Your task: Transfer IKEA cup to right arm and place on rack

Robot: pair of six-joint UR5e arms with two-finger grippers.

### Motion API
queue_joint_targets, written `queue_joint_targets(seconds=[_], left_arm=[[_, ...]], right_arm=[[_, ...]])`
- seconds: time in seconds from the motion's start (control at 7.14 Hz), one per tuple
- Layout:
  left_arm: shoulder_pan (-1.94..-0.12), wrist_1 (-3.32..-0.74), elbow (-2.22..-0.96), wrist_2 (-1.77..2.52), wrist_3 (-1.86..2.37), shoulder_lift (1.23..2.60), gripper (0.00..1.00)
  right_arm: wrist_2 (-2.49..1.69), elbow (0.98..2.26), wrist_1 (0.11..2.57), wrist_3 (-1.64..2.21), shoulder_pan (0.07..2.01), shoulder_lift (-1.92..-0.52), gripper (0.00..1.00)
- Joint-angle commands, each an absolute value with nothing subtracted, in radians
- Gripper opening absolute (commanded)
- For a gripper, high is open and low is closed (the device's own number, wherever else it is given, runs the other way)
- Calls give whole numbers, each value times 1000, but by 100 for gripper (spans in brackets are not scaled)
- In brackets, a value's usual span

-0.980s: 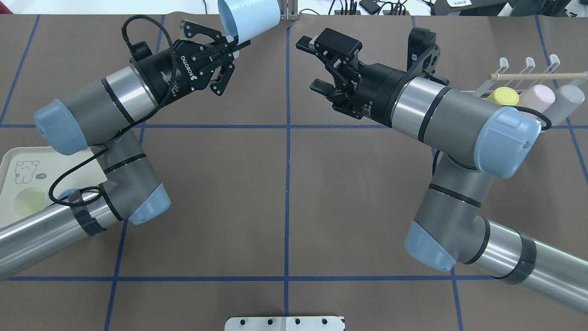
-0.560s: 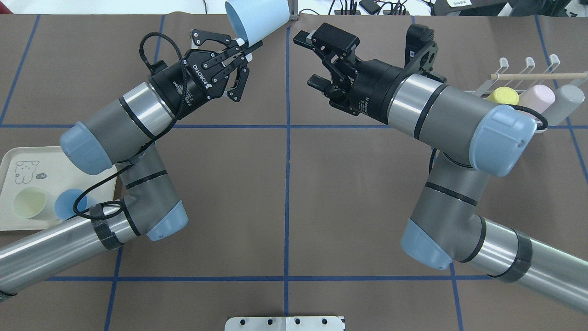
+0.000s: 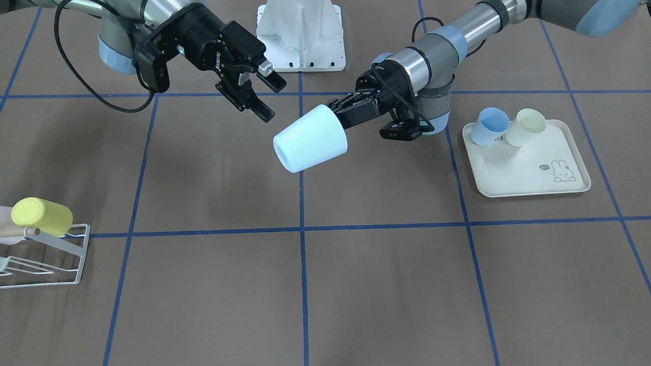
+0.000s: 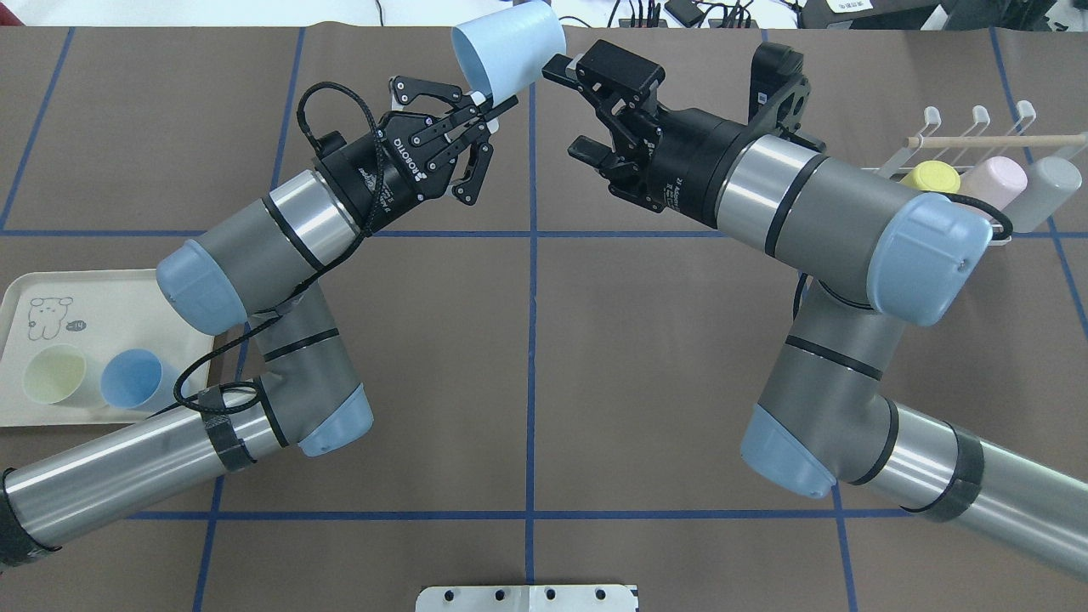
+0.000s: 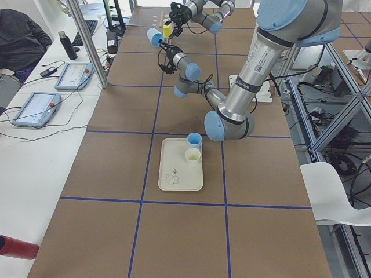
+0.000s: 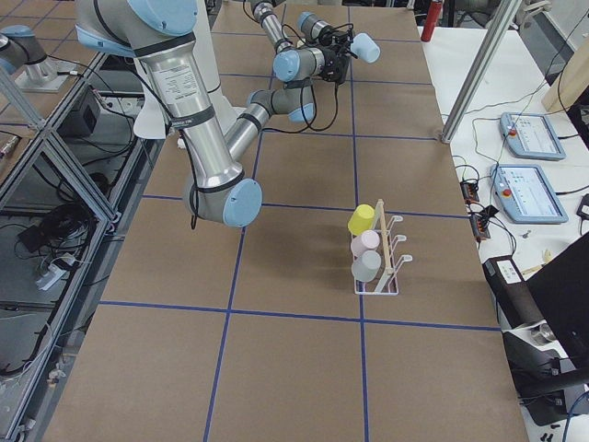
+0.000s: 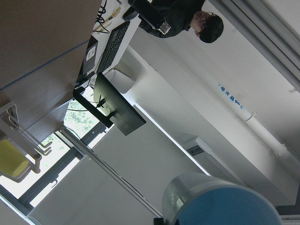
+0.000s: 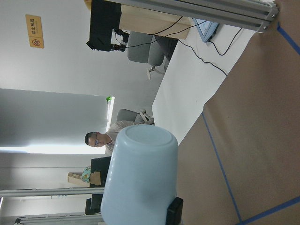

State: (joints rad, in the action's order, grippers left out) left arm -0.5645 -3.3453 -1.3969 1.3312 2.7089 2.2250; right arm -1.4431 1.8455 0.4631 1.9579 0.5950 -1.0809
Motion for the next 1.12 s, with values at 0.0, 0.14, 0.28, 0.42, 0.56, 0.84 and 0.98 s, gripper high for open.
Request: queue_joint_targets(seconds=[0.0, 0.14, 0.28, 0.42, 0.56, 0.84, 0.98], left_arm=[[-548, -3347, -1397, 1331, 2711, 2233, 0], [-540, -3347, -1399, 1331, 2709, 2232, 0], [-537, -3349, -1399, 1331, 2709, 2233, 0], [-529, -3349, -1399, 1331, 2707, 2232, 0], [-526, -3349, -1399, 1331, 2707, 2232, 0], [-517, -3350, -1402, 1331, 2709, 2235, 0], [-515, -3350, -1404, 1331, 2709, 2240, 0]], right_arm=[[-1443, 1839, 463, 1957, 595, -1081, 100], [-1442, 1839, 465, 1956, 595, -1083, 100], [-1440, 1839, 465, 1956, 598, -1083, 100], [-1428, 1839, 465, 1956, 600, -1083, 100], [-1416, 1833, 465, 1957, 601, -1083, 100], [-1413, 1830, 465, 1957, 607, -1083, 100], [-1405, 1830, 466, 1957, 607, -1083, 100]])
